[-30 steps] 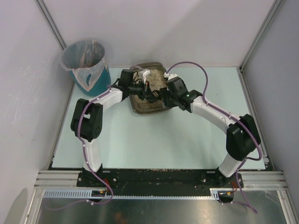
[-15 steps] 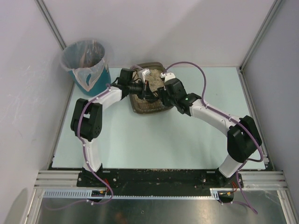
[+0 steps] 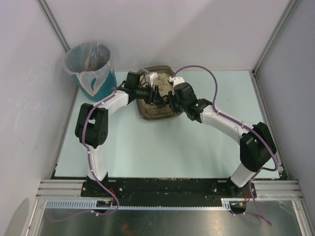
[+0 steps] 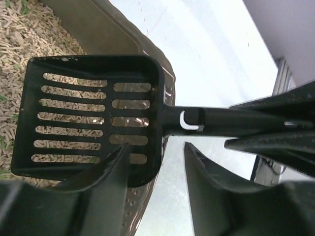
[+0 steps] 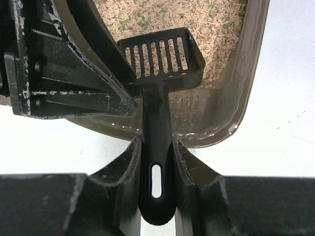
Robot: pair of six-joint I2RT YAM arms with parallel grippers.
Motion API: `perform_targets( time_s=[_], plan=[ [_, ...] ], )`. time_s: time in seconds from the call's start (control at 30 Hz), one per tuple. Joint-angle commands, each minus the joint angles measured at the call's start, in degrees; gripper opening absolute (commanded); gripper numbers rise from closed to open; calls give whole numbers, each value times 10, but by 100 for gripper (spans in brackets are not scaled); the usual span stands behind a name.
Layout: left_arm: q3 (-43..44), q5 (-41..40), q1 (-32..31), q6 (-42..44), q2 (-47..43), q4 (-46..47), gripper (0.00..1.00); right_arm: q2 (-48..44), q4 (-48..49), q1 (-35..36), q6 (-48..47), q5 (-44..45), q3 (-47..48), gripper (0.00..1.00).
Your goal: Clean the litter box
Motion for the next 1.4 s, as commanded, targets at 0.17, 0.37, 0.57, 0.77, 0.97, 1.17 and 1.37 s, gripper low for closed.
perform_targets(
  time_s=[0.17,0.37,0.57,0.77,0.97,1.17,1.37],
  plan=[
    [28,-135,-1,4,-91,-12,82,-44,29,-4,14,56,0,0],
    [-18,-333,-1,-11,-158,-21,85,-25,7,-6,35,74,20,0],
    [-32,-398,-1,-27,-136,-76,85,17,-41,-2,38,96,66,0],
    [-20,-423,6,-32,-83,-132,77,77,-54,0,22,89,139,0],
    [-7,-405,6,-24,-49,-140,65,173,-116,0,11,57,247,0],
    [-8,-410,6,-10,-34,-144,51,245,-181,1,9,38,349,0],
    [-1,-393,6,-5,-25,-144,40,296,-207,-3,14,27,414,0]
  ],
)
